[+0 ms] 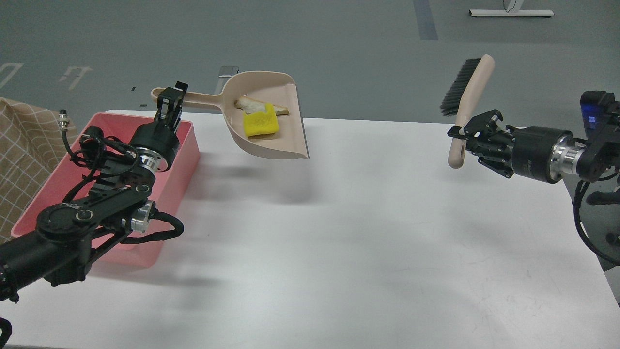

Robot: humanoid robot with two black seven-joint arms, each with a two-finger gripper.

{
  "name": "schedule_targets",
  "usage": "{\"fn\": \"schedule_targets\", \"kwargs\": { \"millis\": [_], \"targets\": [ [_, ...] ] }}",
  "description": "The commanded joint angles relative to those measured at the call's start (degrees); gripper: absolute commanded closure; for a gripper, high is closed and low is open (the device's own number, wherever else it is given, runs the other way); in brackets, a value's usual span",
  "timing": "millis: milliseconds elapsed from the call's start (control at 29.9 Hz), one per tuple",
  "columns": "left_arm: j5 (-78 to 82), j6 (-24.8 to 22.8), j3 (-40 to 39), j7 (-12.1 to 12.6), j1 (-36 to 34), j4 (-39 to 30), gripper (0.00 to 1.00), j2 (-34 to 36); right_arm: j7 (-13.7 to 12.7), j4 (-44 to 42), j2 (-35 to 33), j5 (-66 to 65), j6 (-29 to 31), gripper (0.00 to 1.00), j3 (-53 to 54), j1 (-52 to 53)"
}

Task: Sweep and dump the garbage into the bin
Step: 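Carry the dustpan over the pink bin with the left gripper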

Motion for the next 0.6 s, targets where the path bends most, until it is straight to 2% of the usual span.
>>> {"fn": "schedule_targets", "kwargs": {
  "millis": [0,268,569],
  "targets": [
    [-0.2,-0.5,-0.1,-0.2,0.0,-0.3,1.0,2.2,0.0,-0.1,0.2,0.0,0.0,1.0,0.0,-0.1],
    [-0.3,-1.8,-1.0,-0.2,0.0,-1.3,1.0,6.8,0.0,-0.4,0.4,0.0,0.0,1.0,0.0,-0.3],
    [-2.7,-6.8,-1.4,-0.6,0.2,-1.3,1.0,13.2,0.0,-0.4,0.4,-0.1,0.0,1.0,0.0,-0.7]
  ]
}}
